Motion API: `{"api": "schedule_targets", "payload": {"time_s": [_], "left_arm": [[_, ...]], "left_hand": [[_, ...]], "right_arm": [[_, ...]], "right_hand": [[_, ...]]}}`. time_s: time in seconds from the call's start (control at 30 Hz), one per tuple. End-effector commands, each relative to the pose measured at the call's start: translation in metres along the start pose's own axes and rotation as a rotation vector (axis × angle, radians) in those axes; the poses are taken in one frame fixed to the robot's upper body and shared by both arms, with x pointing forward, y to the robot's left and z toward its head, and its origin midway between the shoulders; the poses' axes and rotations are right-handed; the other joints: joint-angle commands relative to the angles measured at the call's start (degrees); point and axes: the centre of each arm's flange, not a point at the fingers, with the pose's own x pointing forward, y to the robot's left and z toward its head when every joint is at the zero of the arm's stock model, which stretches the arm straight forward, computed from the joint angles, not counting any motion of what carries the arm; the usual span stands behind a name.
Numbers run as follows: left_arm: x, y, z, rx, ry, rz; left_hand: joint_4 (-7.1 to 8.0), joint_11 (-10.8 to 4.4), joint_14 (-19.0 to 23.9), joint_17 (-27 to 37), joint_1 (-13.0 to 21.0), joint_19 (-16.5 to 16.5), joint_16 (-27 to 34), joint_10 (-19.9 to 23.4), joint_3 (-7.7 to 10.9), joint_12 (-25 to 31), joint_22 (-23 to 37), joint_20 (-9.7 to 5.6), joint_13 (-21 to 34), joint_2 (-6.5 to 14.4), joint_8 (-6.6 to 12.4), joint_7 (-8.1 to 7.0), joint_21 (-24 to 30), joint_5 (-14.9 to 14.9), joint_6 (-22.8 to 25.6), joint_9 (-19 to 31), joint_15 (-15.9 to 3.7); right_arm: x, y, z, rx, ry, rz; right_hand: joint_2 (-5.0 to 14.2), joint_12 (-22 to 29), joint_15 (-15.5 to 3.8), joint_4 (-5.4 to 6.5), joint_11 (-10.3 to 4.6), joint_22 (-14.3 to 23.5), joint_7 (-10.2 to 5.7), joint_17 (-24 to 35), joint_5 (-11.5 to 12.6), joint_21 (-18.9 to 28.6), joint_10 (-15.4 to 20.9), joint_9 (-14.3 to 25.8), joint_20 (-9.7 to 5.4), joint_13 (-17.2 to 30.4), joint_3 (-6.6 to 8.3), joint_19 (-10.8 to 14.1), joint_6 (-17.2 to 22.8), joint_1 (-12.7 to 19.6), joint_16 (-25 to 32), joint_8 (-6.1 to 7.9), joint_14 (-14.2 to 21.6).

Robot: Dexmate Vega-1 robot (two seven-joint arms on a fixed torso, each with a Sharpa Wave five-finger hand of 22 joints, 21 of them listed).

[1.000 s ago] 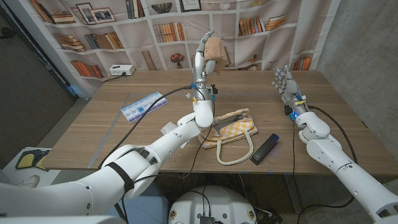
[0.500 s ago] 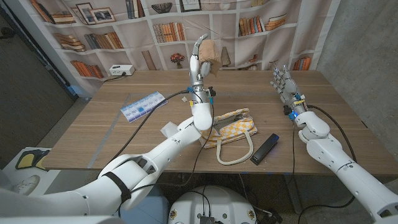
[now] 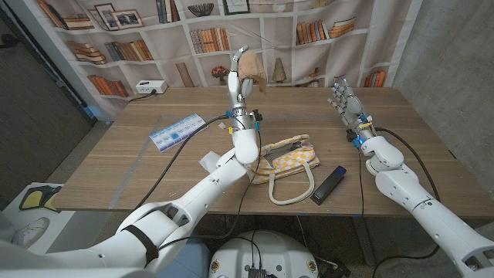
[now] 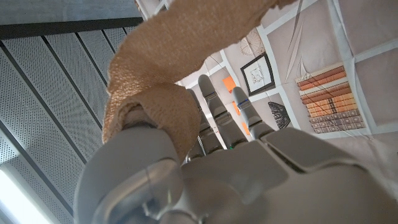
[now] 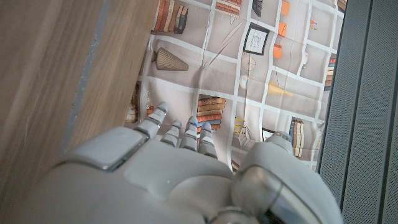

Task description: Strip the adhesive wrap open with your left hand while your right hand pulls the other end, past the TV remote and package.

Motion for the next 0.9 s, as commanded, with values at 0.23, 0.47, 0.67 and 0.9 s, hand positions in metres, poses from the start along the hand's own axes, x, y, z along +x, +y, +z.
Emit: {"api": "schedule_targets", "payload": {"time_s": [0.23, 0.47, 0.67, 0.9], "left_arm": [[-0.001, 0.018, 0.0, -0.005, 0.014, 0.037], [0.001, 0.021, 0.005, 0.019, -0.002, 0.032], [0.001, 0.021, 0.01, 0.044, -0.018, 0.014], [0.0, 0.02, 0.017, 0.084, -0.049, -0.007]], "left_hand": [[0.08, 0.01, -1.0, -0.1, 1.1, 0.2, -0.4, 0.1, 0.1, 0.9, 0.0, 0.34, 0.8, 0.1, 1.16, 0.34, 0.7, -0.2, 1.0, 0.7, -0.68], [0.05, -0.03, -1.0, -0.1, 1.4, 0.4, -0.5, 0.3, 0.06, 1.4, -0.1, 0.47, 1.4, 0.0, 1.94, 0.63, 1.0, -0.3, 1.8, 1.2, -0.73], [-0.08, -0.01, -1.0, 0.0, 1.7, 0.4, -0.6, 0.6, 0.04, 1.8, -0.2, 0.56, 1.9, 0.0, 2.6, 0.75, 1.2, -0.3, 2.4, 1.6, -0.67], [-0.65, -0.04, 1.1, 1.1, 2.6, 0.3, 0.6, 2.1, -0.35, 3.3, -0.4, 0.88, 3.2, -0.1, 3.91, 0.93, 1.7, -0.4, 3.4, 2.3, -0.79]], "right_arm": [[0.012, 0.034, 0.007, -0.004, -0.049, 0.121], [0.017, 0.047, 0.009, 0.014, -0.043, 0.201], [0.023, 0.059, 0.01, 0.016, -0.038, 0.275], [0.029, 0.068, 0.014, -0.024, -0.026, 0.34]], "right_hand": [[-0.21, 1.1, -2.01, -0.7, 0.8, 0.1, 0.71, 0.1, 0.0, 0.2, 3.0, 0.1, 0.58, 0.2, 0.68, 0.7, 0.4, 1.7, 0.5, 0.33, 1.0], [-0.14, 1.6, -0.98, -1.37, 1.55, 0.1, 1.11, 0.1, -0.1, -0.1, 5.1, 0.1, 2.46, 0.3, 1.22, 0.7, 0.3, 2.9, 0.4, 0.28, 1.3], [-0.19, 1.4, 1.91, -1.99, 0.61, 0.2, 0.67, 0.3, -0.3, -0.4, 5.9, 0.2, 7.64, 0.7, 1.8, 0.4, -0.3, 4.0, 0.1, 0.07, 0.4], [0.25, 1.0, 0.95, -2.8, -0.9, 0.2, 0.31, 0.3, -0.4, -0.8, 5.9, 0.2, 5.49, 0.8, 2.72, -1.2, 0.1, 5.8, 0.0, 0.3, -0.3]]}}
